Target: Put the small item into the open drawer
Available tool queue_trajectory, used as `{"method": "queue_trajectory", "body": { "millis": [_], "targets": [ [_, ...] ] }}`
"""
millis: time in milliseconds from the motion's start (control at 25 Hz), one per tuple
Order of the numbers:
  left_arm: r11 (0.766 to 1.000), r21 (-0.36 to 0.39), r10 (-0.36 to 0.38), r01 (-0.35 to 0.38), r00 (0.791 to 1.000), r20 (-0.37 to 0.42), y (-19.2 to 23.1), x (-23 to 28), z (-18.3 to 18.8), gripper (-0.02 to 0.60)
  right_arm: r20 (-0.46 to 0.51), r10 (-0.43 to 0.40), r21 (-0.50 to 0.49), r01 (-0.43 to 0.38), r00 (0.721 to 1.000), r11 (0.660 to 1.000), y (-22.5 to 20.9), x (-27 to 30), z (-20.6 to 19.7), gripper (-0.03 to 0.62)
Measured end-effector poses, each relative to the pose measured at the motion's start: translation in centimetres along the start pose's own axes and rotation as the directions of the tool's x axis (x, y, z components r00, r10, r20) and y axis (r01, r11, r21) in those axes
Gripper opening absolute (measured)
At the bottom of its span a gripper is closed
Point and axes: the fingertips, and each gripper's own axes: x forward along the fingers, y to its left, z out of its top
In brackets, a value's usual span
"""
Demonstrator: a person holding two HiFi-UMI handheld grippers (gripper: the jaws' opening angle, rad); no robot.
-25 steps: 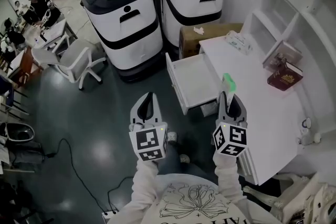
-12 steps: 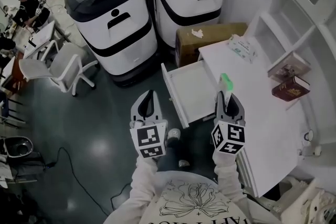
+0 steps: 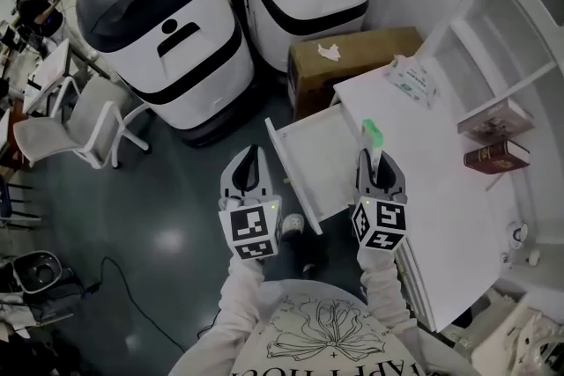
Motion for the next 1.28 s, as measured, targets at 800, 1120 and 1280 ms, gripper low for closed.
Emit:
{"method": "queue_trajectory", "body": {
  "millis": [800, 1120, 1280],
  "targets": [
    [0.999, -0.027, -0.038, 0.036, 0.996, -0.077, 0.1, 7.2, -4.5, 0.008, -0.321, 0.019, -0.028, -0.03, 0.947, 0.999, -0.8, 11.3, -14.7, 0.091],
    [0.999, -0.039, -0.003, 0.0, 0.996, -0.086, 0.0, 8.3, -5.9, 0.008, -0.49, 0.065, -0.031, -0.091, 0.869, 0.995, -0.7, 14.1, -23.9, 0.091],
    [0.999, -0.048, 0.013, -0.017, 0.996, -0.087, 0.1, 8.7, -6.2, 0.008, -0.6, 0.064, -0.041, -0.11, 0.798, 0.993, -1.3, 15.2, -28.7, 0.091]
  ]
}}
